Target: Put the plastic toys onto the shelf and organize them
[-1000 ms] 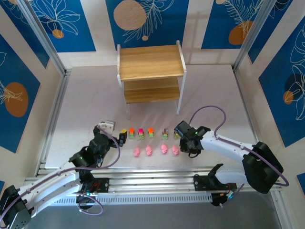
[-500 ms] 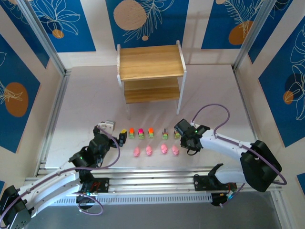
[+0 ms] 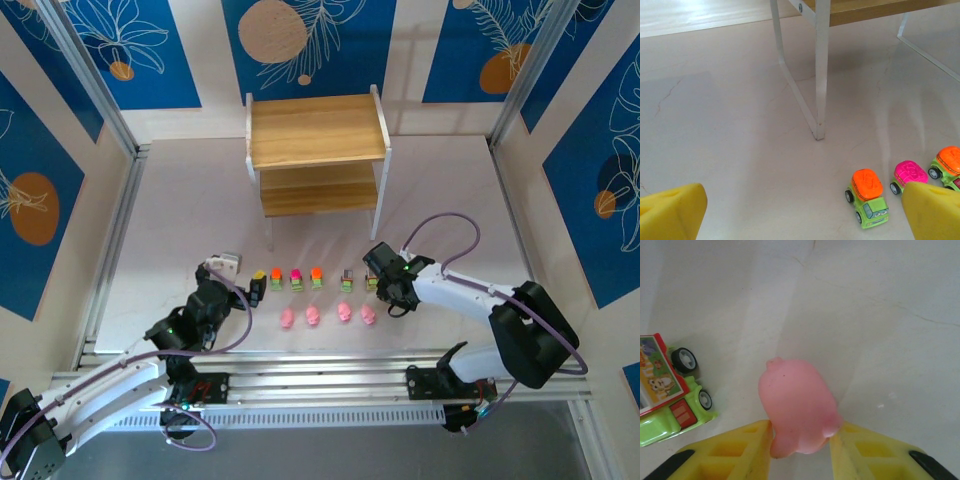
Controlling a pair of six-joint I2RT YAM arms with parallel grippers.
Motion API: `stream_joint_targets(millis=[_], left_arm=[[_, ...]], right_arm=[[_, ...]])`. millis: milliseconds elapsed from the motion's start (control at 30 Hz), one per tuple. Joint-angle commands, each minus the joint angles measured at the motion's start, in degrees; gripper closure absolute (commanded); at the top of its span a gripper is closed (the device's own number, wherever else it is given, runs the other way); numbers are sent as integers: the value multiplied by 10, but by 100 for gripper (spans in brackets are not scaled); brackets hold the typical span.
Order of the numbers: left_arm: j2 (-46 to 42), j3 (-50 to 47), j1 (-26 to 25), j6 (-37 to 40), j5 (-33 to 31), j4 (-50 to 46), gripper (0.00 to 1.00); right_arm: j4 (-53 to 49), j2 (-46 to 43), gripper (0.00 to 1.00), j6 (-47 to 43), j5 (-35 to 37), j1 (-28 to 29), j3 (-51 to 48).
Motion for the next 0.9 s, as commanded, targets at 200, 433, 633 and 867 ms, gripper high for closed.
stream_joint_targets(millis=[200, 433, 633, 867], left_arm=[[-3, 8, 6, -8, 12, 1, 0], [-3, 7, 7, -8, 14, 2, 0], [2, 6, 7, -9, 19, 8, 0], [7, 8, 9, -7, 19, 10, 0]], right_arm=[[-11, -33, 46, -7, 33, 34, -2], [-4, -49, 46, 6, 67, 49, -38], [55, -51, 46, 10, 117, 74, -78], [107, -64, 46, -23, 135, 81, -99]])
